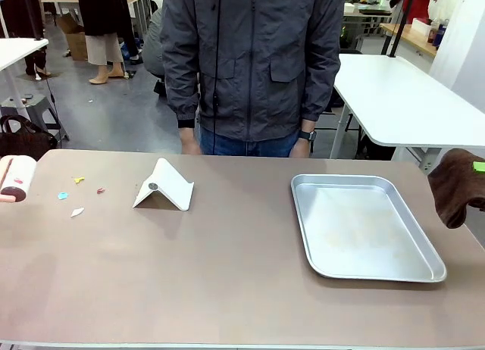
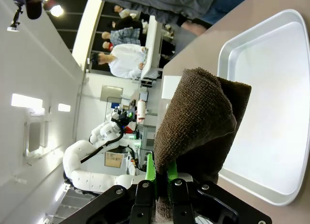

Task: Clean the surface of the table.
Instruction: Clean the area not pointed to by the person.

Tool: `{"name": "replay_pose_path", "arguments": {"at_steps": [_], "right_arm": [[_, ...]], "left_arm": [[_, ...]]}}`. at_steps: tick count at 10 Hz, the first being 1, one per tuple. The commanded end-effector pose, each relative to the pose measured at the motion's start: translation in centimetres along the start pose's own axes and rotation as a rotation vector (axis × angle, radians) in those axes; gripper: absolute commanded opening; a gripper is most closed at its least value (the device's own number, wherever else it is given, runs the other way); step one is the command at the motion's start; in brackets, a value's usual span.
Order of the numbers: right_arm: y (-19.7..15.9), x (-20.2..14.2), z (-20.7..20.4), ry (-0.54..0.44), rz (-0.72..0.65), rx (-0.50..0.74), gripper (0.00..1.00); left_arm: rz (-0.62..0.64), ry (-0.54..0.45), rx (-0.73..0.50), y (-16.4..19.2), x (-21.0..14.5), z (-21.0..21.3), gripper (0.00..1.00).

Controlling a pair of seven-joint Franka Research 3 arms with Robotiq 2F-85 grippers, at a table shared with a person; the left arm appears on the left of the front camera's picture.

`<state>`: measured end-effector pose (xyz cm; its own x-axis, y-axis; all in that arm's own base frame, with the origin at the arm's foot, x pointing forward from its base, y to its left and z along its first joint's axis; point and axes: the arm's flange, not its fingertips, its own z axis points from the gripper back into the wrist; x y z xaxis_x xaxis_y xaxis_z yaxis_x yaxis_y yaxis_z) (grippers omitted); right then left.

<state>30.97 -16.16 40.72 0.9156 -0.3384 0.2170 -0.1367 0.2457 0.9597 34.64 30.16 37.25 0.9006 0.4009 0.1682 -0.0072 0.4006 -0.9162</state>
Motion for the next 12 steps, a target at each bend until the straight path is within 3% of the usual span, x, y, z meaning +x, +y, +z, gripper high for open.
{"name": "replay_pose_path", "arguments": {"at_steps": [1,7,12], "right_arm": [[0.2,0.2,-0.1,-0.001,0.009,0.008,0.10],[0.2,0.2,-0.1,-0.001,0.009,0.008,0.10],[0.2,0.2,-0.1,-0.001,0.009,0.008,0.10]], "left_arm": [[0.070,-0.029,0.058,-0.4,1.3,-0.7,0.22],[0.156,-0.027,0.185,2.9,6.0,-4.5,0.22],[0.123,-0.034,0.233,3.9,6.2,-5.5,0.22]]}}
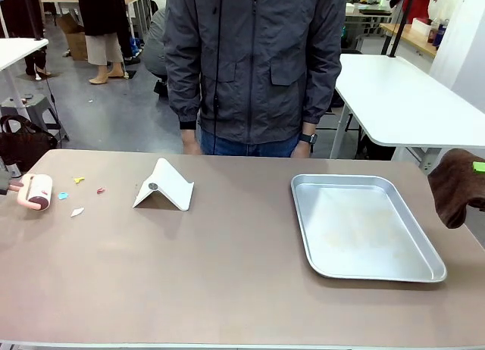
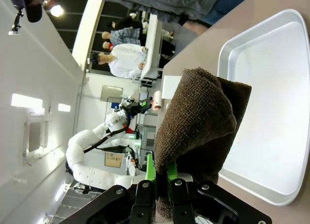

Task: Clean the surface of the table.
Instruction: Clean the area not pointed to by the person.

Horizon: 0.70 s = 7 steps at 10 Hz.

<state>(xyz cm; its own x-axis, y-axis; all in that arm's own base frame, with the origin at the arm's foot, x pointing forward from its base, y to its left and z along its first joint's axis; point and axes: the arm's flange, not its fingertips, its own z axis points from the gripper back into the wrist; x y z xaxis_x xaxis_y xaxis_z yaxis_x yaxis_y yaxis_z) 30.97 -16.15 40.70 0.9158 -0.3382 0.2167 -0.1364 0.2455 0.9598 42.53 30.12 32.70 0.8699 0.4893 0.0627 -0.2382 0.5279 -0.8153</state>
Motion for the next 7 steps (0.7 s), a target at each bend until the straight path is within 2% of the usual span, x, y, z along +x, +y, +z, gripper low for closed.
{"name": "replay_pose_path", "arguments": {"at_steps": [1,2,7], "right_arm": [[0.3,0.2,-0.1,-0.002,0.009,0.008,0.10],[0.3,0.2,-0.1,-0.002,0.009,0.008,0.10],[0.3,0.2,-0.1,-0.002,0.009,0.008,0.10]], "left_arm": [[-0.038,0.006,-0.012,-0.2,-0.3,-0.6,0.22],[-0.029,-0.010,0.004,-0.1,-0.4,-0.9,0.22],[-0.070,0.041,0.044,-0.2,-1.4,-3.1,0.22]]}}
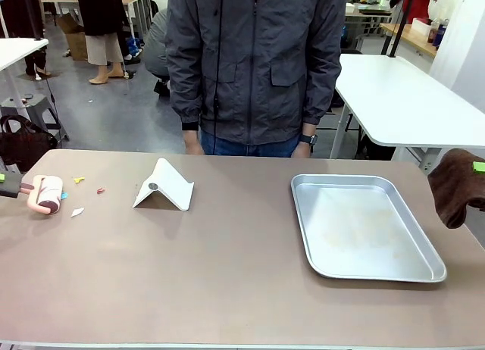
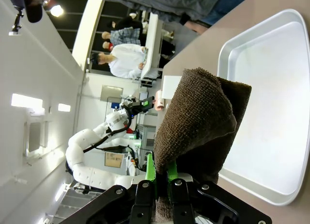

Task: Clean the surface of the table.
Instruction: Clean the area not pointed to by the person.

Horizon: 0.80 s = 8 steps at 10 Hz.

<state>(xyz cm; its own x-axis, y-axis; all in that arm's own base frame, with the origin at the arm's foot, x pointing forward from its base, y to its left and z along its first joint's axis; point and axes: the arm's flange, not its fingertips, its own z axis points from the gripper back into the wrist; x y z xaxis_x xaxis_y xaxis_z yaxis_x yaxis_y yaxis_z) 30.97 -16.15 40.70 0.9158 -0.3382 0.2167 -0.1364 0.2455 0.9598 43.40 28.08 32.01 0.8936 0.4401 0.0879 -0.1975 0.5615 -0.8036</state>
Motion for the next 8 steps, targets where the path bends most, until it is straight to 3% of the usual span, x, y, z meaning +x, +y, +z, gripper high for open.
{"name": "replay_pose_path", "arguments": {"at_steps": [1,8], "right_arm": [[0.3,0.2,-0.1,-0.002,0.009,0.008,0.10],[0.3,0.2,-0.1,-0.002,0.009,0.008,0.10]], "left_arm": [[-0.002,0.025,0.043,0.3,-1.0,-1.5,0.22],[-0.025,0.109,0.082,-2.3,-0.8,-6.8,0.22]]}}
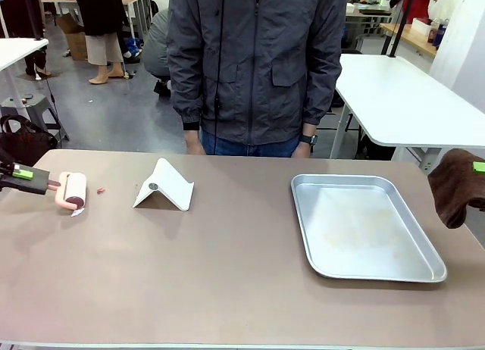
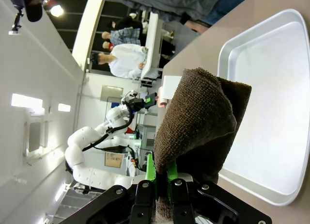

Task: Clean the surface of the table.
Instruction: Clean the area not pointed to by the person.

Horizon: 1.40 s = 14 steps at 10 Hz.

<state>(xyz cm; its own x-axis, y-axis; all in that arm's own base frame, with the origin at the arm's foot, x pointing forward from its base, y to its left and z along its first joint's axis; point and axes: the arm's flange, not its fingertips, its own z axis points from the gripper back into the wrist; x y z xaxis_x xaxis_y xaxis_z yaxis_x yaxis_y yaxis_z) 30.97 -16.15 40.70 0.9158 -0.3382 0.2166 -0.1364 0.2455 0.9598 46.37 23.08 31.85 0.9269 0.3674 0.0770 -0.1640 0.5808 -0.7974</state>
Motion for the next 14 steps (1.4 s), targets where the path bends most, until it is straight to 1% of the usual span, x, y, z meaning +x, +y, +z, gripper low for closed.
{"name": "replay_pose_path", "arguments": {"at_steps": [1,4,9,12,14], "right_arm": [[0.3,0.2,-0.1,-0.002,0.009,0.008,0.10],[0.3,0.2,-0.1,-0.002,0.009,0.008,0.10],[0.3,0.2,-0.1,-0.002,0.009,0.008,0.10],[0.3,0.2,-0.1,-0.002,0.009,0.008,0.10],[0.3,0.2,-0.1,-0.002,0.009,0.008,0.10]], "left_arm": [[0.010,0.050,0.082,0.3,-0.9,-3.0,0.22],[-0.011,0.061,0.103,-1.5,0.0,-5.0,0.22],[-0.021,0.093,0.115,-2.9,1.4,-7.4,0.22],[-0.028,0.082,0.087,-3.5,1.9,-7.6,0.22],[-0.031,0.069,0.066,-3.9,2.0,-6.6,0.22]]}}
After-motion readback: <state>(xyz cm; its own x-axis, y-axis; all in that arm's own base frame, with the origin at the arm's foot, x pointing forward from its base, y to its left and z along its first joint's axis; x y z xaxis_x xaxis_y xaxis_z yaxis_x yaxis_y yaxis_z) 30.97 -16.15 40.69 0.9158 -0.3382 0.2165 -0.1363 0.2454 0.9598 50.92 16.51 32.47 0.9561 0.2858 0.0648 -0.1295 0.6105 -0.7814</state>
